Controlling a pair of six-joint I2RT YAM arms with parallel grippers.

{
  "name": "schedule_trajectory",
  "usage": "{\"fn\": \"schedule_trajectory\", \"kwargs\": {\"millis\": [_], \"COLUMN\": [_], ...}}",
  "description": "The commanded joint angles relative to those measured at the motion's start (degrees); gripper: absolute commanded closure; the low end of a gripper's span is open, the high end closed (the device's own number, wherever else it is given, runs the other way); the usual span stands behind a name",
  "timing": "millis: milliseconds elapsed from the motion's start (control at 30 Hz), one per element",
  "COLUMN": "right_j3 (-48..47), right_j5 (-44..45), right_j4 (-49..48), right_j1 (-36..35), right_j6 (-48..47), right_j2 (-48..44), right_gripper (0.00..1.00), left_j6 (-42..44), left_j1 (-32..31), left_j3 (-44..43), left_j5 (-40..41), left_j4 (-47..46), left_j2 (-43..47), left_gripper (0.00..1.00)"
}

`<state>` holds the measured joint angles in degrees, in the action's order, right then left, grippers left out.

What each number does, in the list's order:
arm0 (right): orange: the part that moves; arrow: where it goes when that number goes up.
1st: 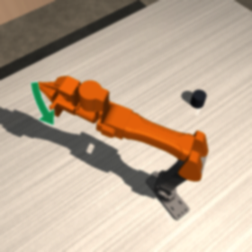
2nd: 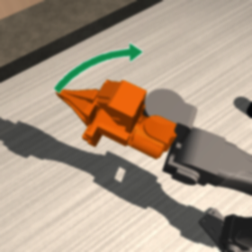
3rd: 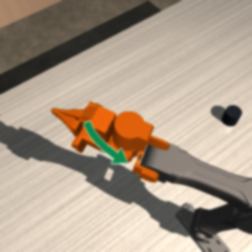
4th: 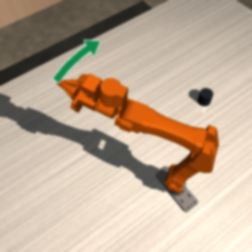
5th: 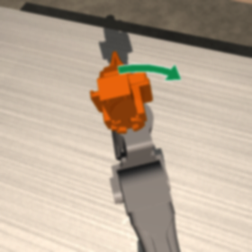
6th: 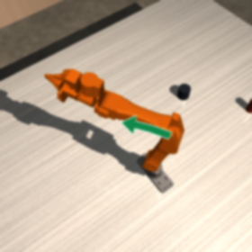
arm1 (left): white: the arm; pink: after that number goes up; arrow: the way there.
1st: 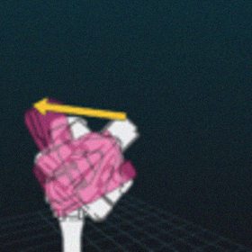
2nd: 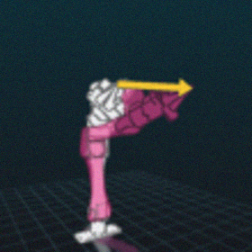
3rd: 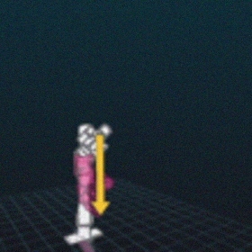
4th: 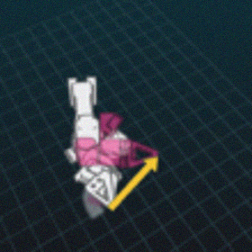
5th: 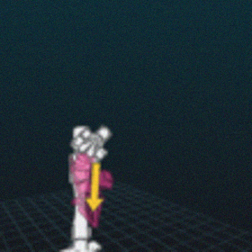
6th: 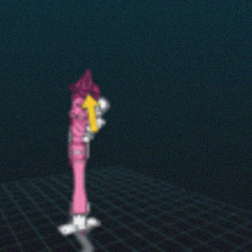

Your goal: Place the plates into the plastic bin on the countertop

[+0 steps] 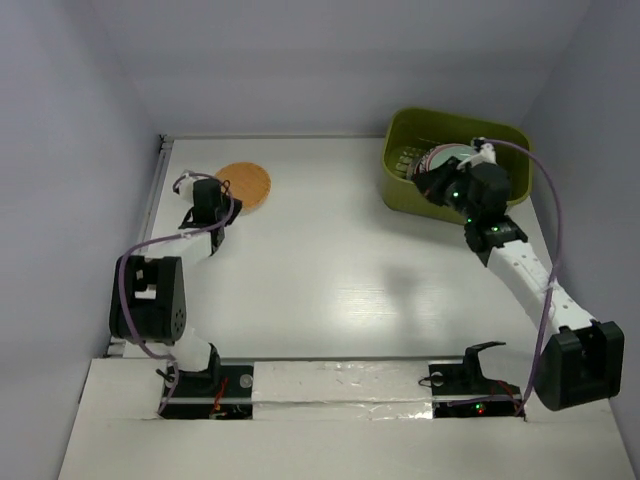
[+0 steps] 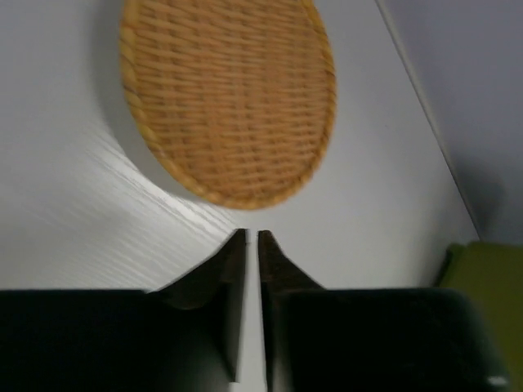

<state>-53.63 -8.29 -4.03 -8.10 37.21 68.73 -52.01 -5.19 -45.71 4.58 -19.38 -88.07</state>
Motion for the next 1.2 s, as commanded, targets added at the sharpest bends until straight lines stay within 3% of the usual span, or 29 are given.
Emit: {"fn": "schedule_trajectory", "kwargs": {"millis": [0, 100, 200, 433, 567, 600, 633, 733, 833, 867, 933, 967, 1067, 1167], "right_j3": [3.3, 5.2, 6.5, 7.1, 7.2, 7.0, 7.0, 6.6, 6.5, 6.5, 5.4, 4.8, 2.4, 1.0], "right_j5": [-3.0, -3.9, -6.2, -7.9, -7.7, -7.5, -7.5, -8.4, -10.9, -13.1, -14.7, -15.6, -16.1, -15.5], "right_j4": [-9.1, -11.6, -13.1, -14.2, -14.7, -14.7, -14.7, -14.5, -16.1, -18.5, -20.0, -20.2, -19.4, -18.5], "right_j1": [-7.3, -11.1, -13.9, -15.7, -15.7, -15.7, -15.7, -16.2, -16.2, -16.2, -16.9, -17.0, -18.0, -18.0], "right_j6": [0.4, 0.7, 0.9, 0.7, 0.6, 0.6, 0.5, 0.1, 0.9, 1.5, 3.1, 3.2, 2.7, 2.4], "right_j2": [-2.1, -1.5, 0.1, 2.5, 3.6, 3.8, 4.3, 5.4, 7.5, 8.1, 9.8, 10.5, 12.5, 14.2], "right_gripper": [0.91, 0.88, 0.87, 0.86, 0.86, 0.86, 0.86, 0.83, 0.65, 0.49, 0.34, 0.22, 0.06, 0.00], "left_j6": [-0.8, -0.5, -1.6, -4.9, -5.6, -6.0, -6.4, -7.1, -6.6, -6.7, -6.8, -6.7, -5.7, -5.3], "left_j1": [3.7, 5.5, 7.9, 9.1, 9.6, 9.6, 10.1, 10.1, 9.6, 8.7, 5.9, 4.9, 0.2, -3.4], "left_j3": [-4.3, -7.9, -9.7, -11.3, -12.8, -12.8, -12.4, -7.1, -2.5, -1.1, 3.2, 4.0, 7.6, 10.7], "left_j5": [-2.0, -4.3, -8.1, -10.9, -11.3, -11.6, -12.0, -13.6, -14.4, -14.3, -14.2, -14.4, -15.5, -18.6], "left_j4": [-0.3, 0.7, -0.1, -2.6, -4.0, -5.4, -6.3, -15.1, -18.7, -19.3, -21.5, -21.6, -21.4, -21.3], "left_j2": [-3.9, -9.7, -14.6, -21.5, -24.1, -24.2, -24.3, -20.6, -13.2, -8.7, -4.1, 0.4, 7.6, 13.2], "left_gripper": [0.86, 0.67, 0.58, 0.58, 0.68, 0.91, 1.00, 1.00, 1.00, 1.00, 1.00, 1.00, 1.00, 1.00]}}
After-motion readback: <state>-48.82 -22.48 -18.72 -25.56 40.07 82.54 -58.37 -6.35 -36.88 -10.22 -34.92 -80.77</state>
